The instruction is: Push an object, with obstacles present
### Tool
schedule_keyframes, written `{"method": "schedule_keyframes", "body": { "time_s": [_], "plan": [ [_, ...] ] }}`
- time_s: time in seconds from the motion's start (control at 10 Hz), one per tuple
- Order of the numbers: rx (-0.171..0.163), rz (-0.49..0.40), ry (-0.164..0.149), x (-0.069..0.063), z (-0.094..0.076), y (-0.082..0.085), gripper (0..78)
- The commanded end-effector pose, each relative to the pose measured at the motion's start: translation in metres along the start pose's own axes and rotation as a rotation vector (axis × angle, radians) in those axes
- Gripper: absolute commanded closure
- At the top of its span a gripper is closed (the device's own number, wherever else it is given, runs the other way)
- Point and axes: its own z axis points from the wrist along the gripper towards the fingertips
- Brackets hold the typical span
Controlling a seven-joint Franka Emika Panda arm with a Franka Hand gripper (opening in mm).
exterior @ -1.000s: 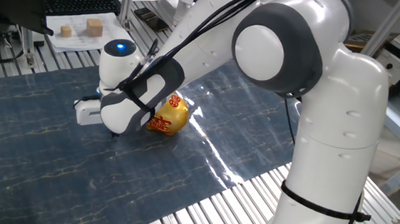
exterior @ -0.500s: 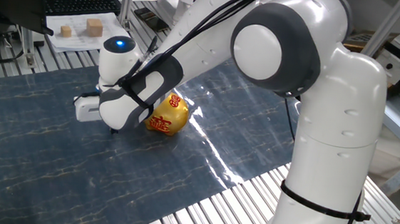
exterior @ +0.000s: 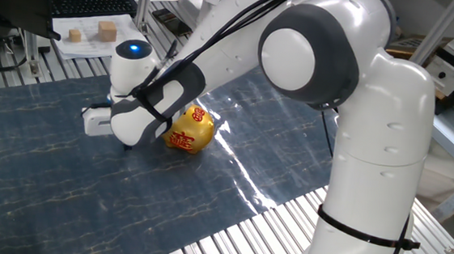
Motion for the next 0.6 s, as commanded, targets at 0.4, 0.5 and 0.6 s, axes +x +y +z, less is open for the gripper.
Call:
{"method": "schedule_keyframes", "body": {
  "time_s": [0.4, 0.5, 0.6],
  "plan": [
    [0.002, 0.001, -0.007, -0.0114, 0.0005, 0.0034, 77.6],
    [0.002, -0.002, -0.007, -0.0144, 0.0001, 0.0024, 77.6],
    [0.002, -0.002, -0.007, -0.0148, 0.0000, 0.0023, 77.6]
  ]
}}
